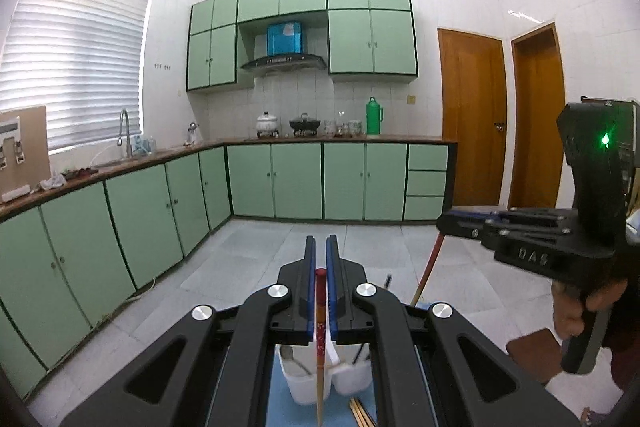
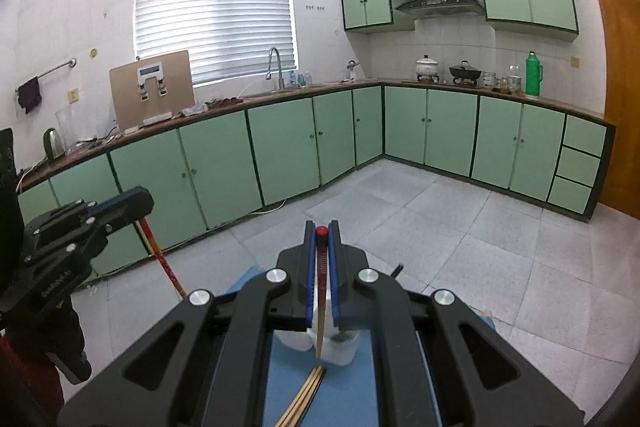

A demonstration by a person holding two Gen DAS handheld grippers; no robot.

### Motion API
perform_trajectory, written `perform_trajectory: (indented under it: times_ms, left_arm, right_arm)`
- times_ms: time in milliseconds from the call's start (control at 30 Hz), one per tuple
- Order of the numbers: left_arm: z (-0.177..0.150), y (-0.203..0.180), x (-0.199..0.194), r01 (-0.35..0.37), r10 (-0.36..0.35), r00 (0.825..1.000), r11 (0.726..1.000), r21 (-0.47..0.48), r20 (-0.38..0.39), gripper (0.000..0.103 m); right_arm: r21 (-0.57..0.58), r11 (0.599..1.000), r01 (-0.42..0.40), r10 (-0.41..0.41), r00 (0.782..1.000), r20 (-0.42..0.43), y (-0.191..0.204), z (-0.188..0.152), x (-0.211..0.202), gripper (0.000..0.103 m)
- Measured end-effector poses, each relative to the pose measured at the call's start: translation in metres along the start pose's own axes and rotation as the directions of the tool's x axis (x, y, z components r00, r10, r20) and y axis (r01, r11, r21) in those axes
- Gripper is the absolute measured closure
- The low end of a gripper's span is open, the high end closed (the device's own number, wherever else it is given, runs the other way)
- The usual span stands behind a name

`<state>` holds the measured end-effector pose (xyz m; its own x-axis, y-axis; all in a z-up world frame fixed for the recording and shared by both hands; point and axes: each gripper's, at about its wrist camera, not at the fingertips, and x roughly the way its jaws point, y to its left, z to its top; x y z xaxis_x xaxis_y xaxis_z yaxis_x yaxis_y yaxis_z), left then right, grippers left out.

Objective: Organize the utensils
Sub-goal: 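Lift the red chopsticks and lower them into the white holder with both tools, then open both tools to release the chopsticks in the holder, then withdraw both open tools from the holder back toward the chopsticks on the mat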

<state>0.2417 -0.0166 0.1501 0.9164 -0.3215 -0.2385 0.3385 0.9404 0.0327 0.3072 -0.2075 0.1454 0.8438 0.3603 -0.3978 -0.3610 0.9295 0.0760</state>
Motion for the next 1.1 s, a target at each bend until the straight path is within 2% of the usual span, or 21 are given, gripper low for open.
perform_trajectory:
  times_ms: [200,367,533,667,733,833,867,900,933,967,1033,1067,1100]
  left_arm:
    - [0.023,0.000,0.029,-0.014,0.012,0.998,0.999,0.030,0.055,0.098]
    - [0.023,-0.001,0.059,-0.014,0.011,0.997,1.000,0.028,0.079,0.098]
    - [-0.005,0.003,0.087,0.002,-0.002,0.999,1.000,-0.020,0.040,0.098]
    - [-0.029,0.015,0.112,0.016,-0.018,1.000,0.998,-0.067,-0.026,0.098]
    - [-0.042,0.020,0.124,0.027,-0.034,0.996,0.996,-0.083,-0.084,0.098]
    - [-0.053,0.027,0.127,0.023,-0.035,0.992,0.994,-0.103,-0.123,0.097]
    - [-0.055,0.029,0.126,0.021,-0.035,0.991,0.994,-0.109,-0.128,0.095]
    - [-0.055,0.030,0.124,0.015,-0.030,0.991,0.994,-0.110,-0.128,0.088]
    - [-0.055,0.031,0.119,0.005,-0.019,0.992,0.994,-0.110,-0.123,0.078]
    - [-0.056,0.032,0.116,-0.002,-0.011,0.993,0.994,-0.111,-0.120,0.073]
    - [-0.055,0.033,0.104,-0.014,0.001,0.994,0.993,-0.116,-0.111,0.066]
    - [-0.054,0.033,0.099,-0.018,0.005,0.994,0.993,-0.118,-0.108,0.064]
    - [-0.054,0.032,0.090,-0.026,0.013,0.995,0.992,-0.120,-0.103,0.059]
  right_arm:
    - [0.015,1.000,-0.001,0.001,1.000,0.028,-0.009,0.017,0.022,0.098]
    - [-0.027,0.999,0.041,-0.040,0.999,0.032,-0.010,0.017,0.047,0.098]
    - [-0.026,0.998,0.048,-0.049,0.999,-0.008,-0.014,0.003,0.073,0.098]
    - [-0.018,0.999,0.041,-0.042,0.998,-0.055,-0.016,-0.013,0.092,0.098]
    - [-0.022,0.999,0.037,-0.038,0.996,-0.082,-0.014,-0.021,0.100,0.097]
    - [-0.020,0.999,0.038,-0.040,0.993,-0.109,-0.011,-0.030,0.106,0.093]
    - [-0.017,0.999,0.037,-0.039,0.993,-0.113,-0.011,-0.032,0.106,0.089]
    - [-0.011,0.999,0.036,-0.037,0.993,-0.113,-0.011,-0.033,0.105,0.085]
    - [-0.007,0.999,0.039,-0.039,0.993,-0.108,-0.010,-0.034,0.102,0.073]
    - [-0.005,0.999,0.041,-0.041,0.994,-0.103,-0.010,-0.034,0.101,0.063]
    - [-0.005,0.999,0.050,-0.050,0.995,-0.081,-0.009,-0.035,0.091,0.056]
    - [-0.009,0.998,0.055,-0.055,0.996,-0.074,-0.008,-0.036,0.087,0.046]
    - [-0.012,0.998,0.066,-0.067,0.996,-0.060,-0.007,-0.037,0.079,0.040]
